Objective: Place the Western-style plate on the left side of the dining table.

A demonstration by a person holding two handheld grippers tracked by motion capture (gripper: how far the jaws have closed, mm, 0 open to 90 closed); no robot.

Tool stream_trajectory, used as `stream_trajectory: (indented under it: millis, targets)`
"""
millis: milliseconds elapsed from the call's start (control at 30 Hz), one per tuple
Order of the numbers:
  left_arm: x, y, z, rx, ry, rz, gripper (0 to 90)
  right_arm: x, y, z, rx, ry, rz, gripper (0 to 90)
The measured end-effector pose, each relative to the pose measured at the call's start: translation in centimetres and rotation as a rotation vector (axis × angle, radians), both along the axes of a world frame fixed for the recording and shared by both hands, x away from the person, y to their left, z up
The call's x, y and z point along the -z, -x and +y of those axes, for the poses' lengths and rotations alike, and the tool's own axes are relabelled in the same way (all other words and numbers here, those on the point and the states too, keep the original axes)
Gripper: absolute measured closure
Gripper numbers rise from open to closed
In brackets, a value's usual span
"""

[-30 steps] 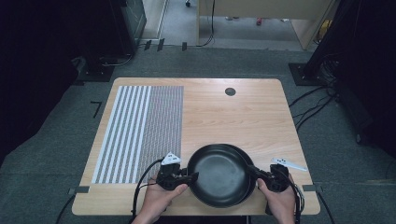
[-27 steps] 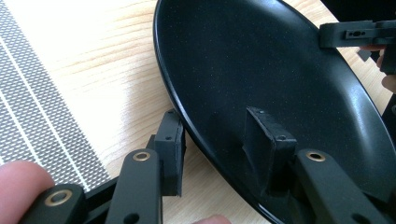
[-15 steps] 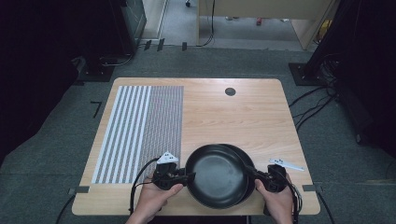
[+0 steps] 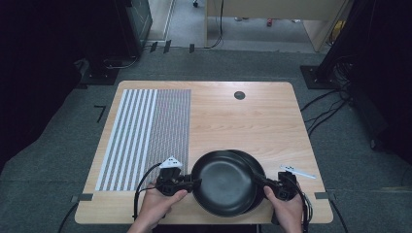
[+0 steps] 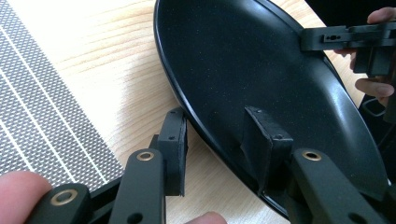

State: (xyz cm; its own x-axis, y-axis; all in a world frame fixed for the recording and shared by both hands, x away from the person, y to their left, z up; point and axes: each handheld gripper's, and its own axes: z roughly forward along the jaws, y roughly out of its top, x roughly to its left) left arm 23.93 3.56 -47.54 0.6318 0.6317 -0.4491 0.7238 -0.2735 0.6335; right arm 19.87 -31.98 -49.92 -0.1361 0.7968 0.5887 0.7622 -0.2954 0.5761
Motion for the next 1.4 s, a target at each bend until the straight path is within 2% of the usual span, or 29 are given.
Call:
stream_trajectory:
  millis: [133,433,500,633,800,1000,1100,1400]
  targets:
    - [0.1,-0.1,0.1,0.006,0.009,-0.002,61.9,0.2,-0.1,0.0,0.007,-0.039,0.006,79.5]
    - [0.3,-0.1,0.2,0.003,0.027,-0.003,61.9,0.9,-0.2,0.7,0.019,-0.050,0.017,77.6]
    - [0.3,-0.2,0.2,0.003,0.030,0.000,62.0,1.0,-0.2,0.6,0.031,-0.073,0.017,79.0]
    - [0.5,-0.2,0.4,-0.005,0.046,0.017,63.6,1.2,-0.1,0.1,0.054,-0.161,0.019,82.3]
    - [0.8,-0.2,0.5,-0.030,0.074,0.032,65.7,1.2,0.1,0.1,0.073,-0.189,-0.001,83.9]
    - [0.7,0.0,0.4,-0.048,0.105,0.028,69.9,1.2,0.3,-0.1,0.101,-0.240,-0.028,84.9]
    - [0.9,-0.1,0.5,-0.059,0.127,0.048,71.1,1.1,0.4,-0.1,0.109,-0.244,-0.044,85.3]
    - [1.0,-0.1,0.4,-0.071,0.126,0.067,71.5,0.8,0.4,-0.1,0.119,-0.230,-0.031,85.2]
